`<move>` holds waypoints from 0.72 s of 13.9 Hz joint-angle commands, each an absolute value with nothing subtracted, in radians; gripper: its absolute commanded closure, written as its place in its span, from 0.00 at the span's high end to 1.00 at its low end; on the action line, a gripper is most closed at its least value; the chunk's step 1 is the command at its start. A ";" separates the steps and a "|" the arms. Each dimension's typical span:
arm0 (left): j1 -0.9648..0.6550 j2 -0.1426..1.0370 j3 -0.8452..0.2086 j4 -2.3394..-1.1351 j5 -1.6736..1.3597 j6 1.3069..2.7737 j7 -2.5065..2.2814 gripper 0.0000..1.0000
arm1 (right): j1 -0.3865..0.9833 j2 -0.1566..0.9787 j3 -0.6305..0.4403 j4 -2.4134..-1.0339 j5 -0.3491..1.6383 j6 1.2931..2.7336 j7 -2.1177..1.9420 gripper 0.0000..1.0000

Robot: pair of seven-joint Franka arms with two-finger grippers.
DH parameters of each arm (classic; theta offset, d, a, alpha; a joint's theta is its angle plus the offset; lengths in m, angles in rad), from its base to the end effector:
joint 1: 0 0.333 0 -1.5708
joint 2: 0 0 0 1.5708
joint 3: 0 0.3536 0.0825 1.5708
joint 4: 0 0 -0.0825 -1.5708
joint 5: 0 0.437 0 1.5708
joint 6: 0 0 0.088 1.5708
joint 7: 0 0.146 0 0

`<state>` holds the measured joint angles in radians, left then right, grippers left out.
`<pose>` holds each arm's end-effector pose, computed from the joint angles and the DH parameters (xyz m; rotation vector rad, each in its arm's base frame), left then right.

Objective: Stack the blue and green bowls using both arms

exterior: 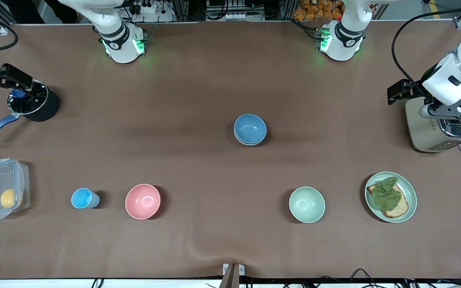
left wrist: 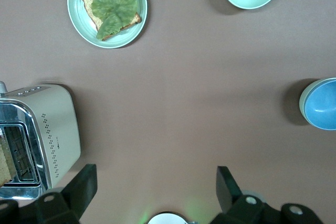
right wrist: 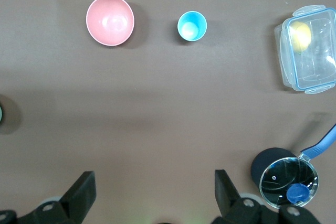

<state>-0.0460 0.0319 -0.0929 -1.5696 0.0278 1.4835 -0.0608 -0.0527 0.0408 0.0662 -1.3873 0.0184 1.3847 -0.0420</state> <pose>0.5981 -0.0785 0.5976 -3.0977 0.1200 0.1781 0.5991 0.0101 0.6772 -3.1181 -0.0913 0.0671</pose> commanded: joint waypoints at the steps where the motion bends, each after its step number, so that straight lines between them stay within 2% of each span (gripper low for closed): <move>1: -0.043 0.046 -0.094 -1.537 0.014 1.457 -0.044 1.00 | -0.072 0.029 0.077 -1.399 0.005 1.382 -0.054 1.00; 10: -0.023 0.044 -0.089 -1.537 0.008 1.459 -0.029 1.00 | -0.072 0.029 0.077 -1.401 0.006 1.382 -0.054 1.00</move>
<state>-0.0433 0.0320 -0.0906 -1.5689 0.0277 1.4835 -0.0607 -0.0535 0.0408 0.0650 -1.3874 0.0184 1.3847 -0.0421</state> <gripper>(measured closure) 0.000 0.000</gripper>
